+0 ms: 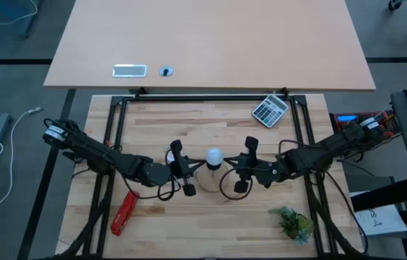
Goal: Screw lightbulb
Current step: Remove the lightbulb from the brown lamp
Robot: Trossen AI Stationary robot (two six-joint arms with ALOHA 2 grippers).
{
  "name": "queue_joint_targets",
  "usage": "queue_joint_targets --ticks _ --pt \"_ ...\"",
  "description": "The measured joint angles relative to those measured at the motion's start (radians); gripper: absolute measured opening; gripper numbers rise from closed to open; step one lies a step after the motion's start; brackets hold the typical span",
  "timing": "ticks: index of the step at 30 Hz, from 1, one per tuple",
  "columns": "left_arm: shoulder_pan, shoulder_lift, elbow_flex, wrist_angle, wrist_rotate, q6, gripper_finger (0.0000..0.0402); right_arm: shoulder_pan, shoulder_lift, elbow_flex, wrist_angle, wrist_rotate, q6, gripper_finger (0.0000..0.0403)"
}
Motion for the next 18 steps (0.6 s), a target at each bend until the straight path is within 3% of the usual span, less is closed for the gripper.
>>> queue_joint_targets --ticks 8,18 --pt "0.0 0.0 0.0 -0.021 -0.006 -0.02 0.0 -0.004 -0.01 -0.067 0.117 0.001 -0.018 0.0008" --pt "0.0 0.0 0.0 -0.021 -0.005 -0.024 0.0 -0.019 -0.129 -0.2 0.251 -0.053 -0.018 0.009"
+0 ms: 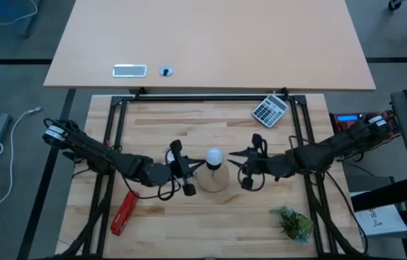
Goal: Screw lightbulb
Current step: Remove the lightbulb from the brown lamp
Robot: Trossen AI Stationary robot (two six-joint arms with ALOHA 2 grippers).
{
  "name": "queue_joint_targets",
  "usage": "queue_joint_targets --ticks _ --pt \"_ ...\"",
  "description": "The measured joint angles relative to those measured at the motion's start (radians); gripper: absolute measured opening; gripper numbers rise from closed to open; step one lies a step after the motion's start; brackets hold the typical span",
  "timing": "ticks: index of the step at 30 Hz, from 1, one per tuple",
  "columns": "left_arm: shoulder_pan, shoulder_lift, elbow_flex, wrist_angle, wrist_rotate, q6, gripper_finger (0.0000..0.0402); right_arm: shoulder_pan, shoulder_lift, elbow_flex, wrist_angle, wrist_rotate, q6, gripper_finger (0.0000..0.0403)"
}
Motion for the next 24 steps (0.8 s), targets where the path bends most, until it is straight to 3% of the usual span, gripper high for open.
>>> queue_joint_targets --ticks 8,24 --pt "0.0 0.0 0.0 0.001 0.0 -0.015 0.0 -0.03 -0.028 -0.117 0.229 -0.077 -0.017 0.0159" --pt "0.0 0.0 -0.002 0.002 0.003 -0.016 0.0 -0.058 0.079 -0.121 0.41 -0.13 0.024 0.0263"
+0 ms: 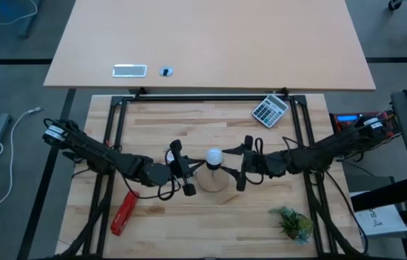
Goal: Screw lightbulb
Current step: Remove the lightbulb from the brown lamp
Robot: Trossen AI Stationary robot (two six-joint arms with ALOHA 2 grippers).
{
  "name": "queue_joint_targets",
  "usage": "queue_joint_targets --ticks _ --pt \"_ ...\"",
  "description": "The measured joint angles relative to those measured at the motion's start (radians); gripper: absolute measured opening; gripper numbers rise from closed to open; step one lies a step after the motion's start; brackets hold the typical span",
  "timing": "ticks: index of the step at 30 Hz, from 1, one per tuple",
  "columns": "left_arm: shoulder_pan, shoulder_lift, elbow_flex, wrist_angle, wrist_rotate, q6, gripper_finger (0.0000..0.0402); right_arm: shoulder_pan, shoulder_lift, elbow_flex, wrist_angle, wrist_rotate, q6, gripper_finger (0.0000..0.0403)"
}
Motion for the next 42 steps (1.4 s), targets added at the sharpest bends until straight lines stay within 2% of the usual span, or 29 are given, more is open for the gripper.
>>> queue_joint_targets --ticks 13,30,37,42 --pt "0.0 0.0 0.0 0.0 0.014 -0.001 0.0 -0.023 0.077 0.001 0.125 -0.001 -0.033 0.0307" --pt "0.001 0.0 0.0 0.009 0.027 0.0 0.0 -0.028 0.084 0.031 0.128 -0.029 -0.072 0.0273" --pt "0.003 0.0 0.0 0.009 0.028 0.0 0.0 -0.029 0.084 0.031 0.128 -0.029 -0.069 0.0273" --pt "0.022 0.0 0.0 0.01 0.111 0.005 0.0 -0.035 0.084 0.031 0.128 -0.029 -0.058 0.0279"
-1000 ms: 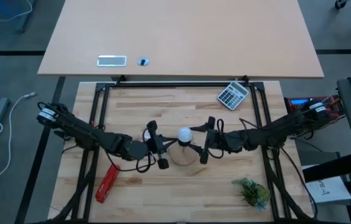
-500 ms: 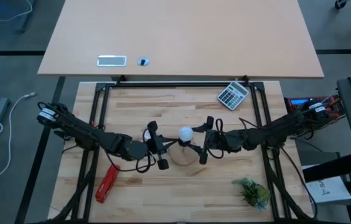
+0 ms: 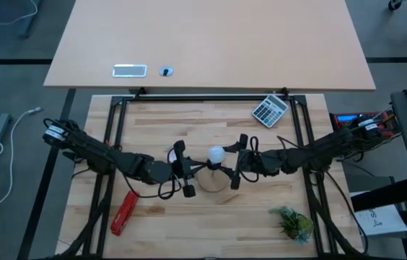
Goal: Screw lightbulb
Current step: Remove the lightbulb from the brown lamp
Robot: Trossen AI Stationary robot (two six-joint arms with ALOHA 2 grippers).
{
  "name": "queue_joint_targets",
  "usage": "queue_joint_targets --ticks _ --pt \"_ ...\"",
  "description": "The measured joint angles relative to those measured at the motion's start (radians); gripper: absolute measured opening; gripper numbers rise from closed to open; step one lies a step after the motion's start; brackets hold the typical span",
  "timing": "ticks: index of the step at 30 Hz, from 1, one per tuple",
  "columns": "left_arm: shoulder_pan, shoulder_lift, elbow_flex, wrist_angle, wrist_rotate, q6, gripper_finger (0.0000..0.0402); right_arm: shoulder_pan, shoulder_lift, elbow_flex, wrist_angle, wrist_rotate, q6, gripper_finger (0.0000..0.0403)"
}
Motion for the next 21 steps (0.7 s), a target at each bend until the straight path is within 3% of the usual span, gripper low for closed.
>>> queue_joint_targets --ticks 21 --pt "0.014 0.0 0.0 0.006 0.002 -0.004 0.0 -0.026 0.0 0.0 0.004 -0.049 -0.012 0.0241"
